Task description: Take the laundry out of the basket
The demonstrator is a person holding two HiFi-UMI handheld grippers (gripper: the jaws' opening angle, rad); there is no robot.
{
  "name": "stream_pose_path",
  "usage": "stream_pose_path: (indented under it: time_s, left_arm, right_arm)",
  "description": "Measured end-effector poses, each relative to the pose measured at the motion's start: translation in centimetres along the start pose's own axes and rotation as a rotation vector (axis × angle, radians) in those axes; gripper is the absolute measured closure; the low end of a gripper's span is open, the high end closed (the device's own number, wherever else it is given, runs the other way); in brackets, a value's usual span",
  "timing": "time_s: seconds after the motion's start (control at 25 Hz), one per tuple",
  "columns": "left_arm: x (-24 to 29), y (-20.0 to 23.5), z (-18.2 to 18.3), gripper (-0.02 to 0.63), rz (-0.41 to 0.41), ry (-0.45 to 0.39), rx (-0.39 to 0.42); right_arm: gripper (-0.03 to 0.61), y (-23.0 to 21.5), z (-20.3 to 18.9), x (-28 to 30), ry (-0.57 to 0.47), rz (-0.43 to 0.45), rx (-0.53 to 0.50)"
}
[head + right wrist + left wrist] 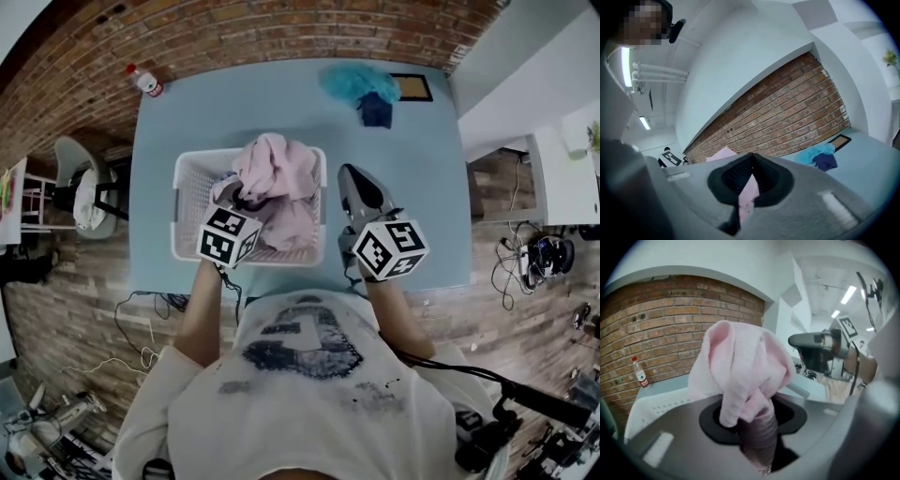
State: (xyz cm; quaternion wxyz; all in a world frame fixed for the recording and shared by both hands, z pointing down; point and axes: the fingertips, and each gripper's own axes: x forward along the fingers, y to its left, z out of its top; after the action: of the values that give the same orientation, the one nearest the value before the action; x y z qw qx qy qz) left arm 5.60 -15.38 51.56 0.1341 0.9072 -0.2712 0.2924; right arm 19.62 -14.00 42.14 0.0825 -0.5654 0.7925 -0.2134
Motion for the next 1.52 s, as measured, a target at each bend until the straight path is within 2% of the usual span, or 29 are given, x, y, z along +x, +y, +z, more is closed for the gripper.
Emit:
stream_pose_path:
  time_s: [0.48, 0.68, 0.88, 1.16, 1.52]
  left_arm:
    - [-7.6, 1.8, 7.8, 0.445, 0.079, -0.254, 0.082]
    - [-11.7, 3.4, 9.7, 0.445, 0.096, -0.320, 0.128]
    - [-15.5, 5.6, 10.1, 0.445, 0.145, -0.356, 0.158]
    - [-22.3, 8.8, 11.0, 0.445, 0.155, -0.446, 0.168]
    - [-29.7, 15.3, 7.6, 0.445, 0.227, -0.493, 0.117]
  right_arm:
    - [0.580, 6.8, 3.9, 0.5, -0.088, 0.019, -0.092]
    - [0.581, 10.9, 4.7, 1.5, -0.119, 0.026, -0.121]
    - [0.581, 15.4, 4.6, 3.1, -0.130, 0.042, -0.150]
    - [0.580, 21.6, 4.4, 6.0, -0.141, 0.080, -0.182]
    - [0.580, 29.4, 1.6, 10.4, -0.122, 0.148, -0.201]
